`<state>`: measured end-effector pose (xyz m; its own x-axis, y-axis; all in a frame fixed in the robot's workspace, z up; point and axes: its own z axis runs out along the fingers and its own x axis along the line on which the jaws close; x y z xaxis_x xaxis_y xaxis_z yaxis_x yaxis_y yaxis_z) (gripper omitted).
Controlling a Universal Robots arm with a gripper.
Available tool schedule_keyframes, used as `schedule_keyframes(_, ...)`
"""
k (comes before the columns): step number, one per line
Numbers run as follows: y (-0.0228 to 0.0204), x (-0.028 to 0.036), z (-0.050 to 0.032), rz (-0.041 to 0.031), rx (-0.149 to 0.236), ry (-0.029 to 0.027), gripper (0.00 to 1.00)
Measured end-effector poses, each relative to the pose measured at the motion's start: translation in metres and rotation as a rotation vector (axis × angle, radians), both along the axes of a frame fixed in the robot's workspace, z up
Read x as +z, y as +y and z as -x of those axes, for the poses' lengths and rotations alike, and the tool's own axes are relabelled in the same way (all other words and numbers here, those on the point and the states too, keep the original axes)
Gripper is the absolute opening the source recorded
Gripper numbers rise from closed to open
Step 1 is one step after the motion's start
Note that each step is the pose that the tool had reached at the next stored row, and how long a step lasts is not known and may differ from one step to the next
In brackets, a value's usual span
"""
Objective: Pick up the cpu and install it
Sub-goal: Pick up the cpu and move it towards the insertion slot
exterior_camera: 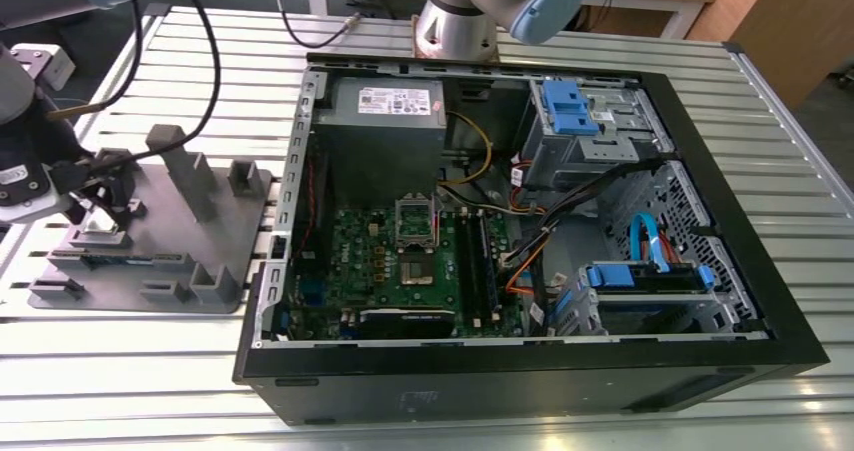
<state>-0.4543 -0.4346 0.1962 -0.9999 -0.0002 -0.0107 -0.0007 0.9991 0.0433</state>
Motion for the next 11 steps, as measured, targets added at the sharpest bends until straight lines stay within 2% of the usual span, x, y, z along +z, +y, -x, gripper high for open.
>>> schedule_keyframes(4, 0.0022, -0.0009, 0.0001, -0.0001, 0.01, -0.0002, 0.55)
schedule_keyframes(11, 0.0031, -0.0047, 0.001, 0.0, 0.012, 0.0, 0.55)
